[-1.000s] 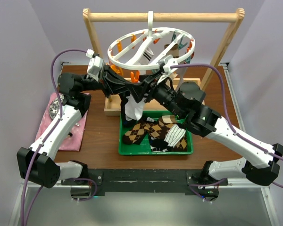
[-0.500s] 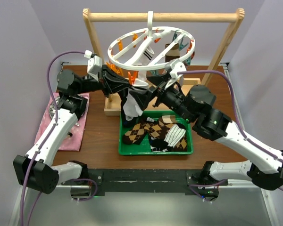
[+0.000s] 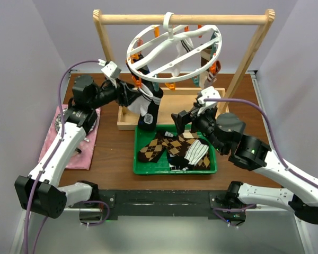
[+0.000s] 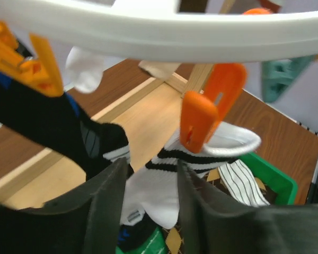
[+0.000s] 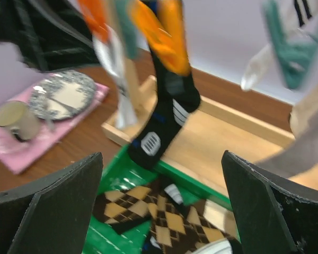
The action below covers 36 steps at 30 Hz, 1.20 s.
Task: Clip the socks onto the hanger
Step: Reset both arms
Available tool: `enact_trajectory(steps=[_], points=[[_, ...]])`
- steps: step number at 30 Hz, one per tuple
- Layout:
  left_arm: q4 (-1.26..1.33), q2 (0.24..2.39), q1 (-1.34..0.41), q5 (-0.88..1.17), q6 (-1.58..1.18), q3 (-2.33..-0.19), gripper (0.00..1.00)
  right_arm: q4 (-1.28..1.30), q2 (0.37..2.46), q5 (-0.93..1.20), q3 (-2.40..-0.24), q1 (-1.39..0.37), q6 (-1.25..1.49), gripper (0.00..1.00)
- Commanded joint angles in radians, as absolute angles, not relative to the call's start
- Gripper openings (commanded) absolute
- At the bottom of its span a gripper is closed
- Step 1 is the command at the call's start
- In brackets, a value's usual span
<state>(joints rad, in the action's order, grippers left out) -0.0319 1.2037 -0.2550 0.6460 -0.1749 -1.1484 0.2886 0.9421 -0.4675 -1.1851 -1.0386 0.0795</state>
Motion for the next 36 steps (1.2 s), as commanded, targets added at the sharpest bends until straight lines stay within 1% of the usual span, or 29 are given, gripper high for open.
enact_trajectory(steps=[1,2,3,4,5,10,14,16,22,27,36], points=[[-0.106,1.195,-0.244,0.561,-0.141,-1.225,0.77,0.359,0.939,-0.724,-1.126,-1.040,0.145,0.99],[-0.118,1.193,-0.242,0.554,-0.138,-1.235,0.83,0.364,0.937,-0.735,-1.118,-1.040,0.159,0.99],[-0.129,1.189,-0.242,0.552,-0.129,-1.244,0.94,0.367,0.936,-0.745,-1.111,-1.042,0.170,0.99],[-0.153,1.175,-0.242,0.551,-0.121,-1.255,0.98,0.376,0.934,-0.773,-1.100,-1.040,0.192,0.99],[-0.164,1.167,-0.241,0.540,-0.115,-1.258,0.99,0.385,0.933,-0.785,-1.098,-1.040,0.204,0.99],[-0.222,1.082,-0.236,0.474,-0.060,-1.272,1.00,0.428,0.919,-0.851,-1.092,-1.042,0.265,0.99],[-0.299,1.010,-0.224,0.390,-0.069,-1.287,1.00,0.489,0.919,-0.877,-1.097,-1.040,0.313,0.99],[-0.350,0.947,-0.224,0.382,-0.064,-1.253,1.00,0.529,0.916,-0.874,-1.098,-1.042,0.353,0.99],[-0.373,0.758,-0.224,0.301,-0.084,-1.008,1.00,0.601,0.920,-0.884,-1.092,-1.040,0.400,0.99],[-0.313,0.640,-0.224,0.272,-0.120,-0.824,1.00,0.621,0.890,-0.868,-1.066,-1.042,0.397,0.99],[-0.233,0.482,-0.224,0.187,-0.124,-0.614,1.00,0.585,0.778,-0.818,-0.937,-1.040,0.384,0.99]])
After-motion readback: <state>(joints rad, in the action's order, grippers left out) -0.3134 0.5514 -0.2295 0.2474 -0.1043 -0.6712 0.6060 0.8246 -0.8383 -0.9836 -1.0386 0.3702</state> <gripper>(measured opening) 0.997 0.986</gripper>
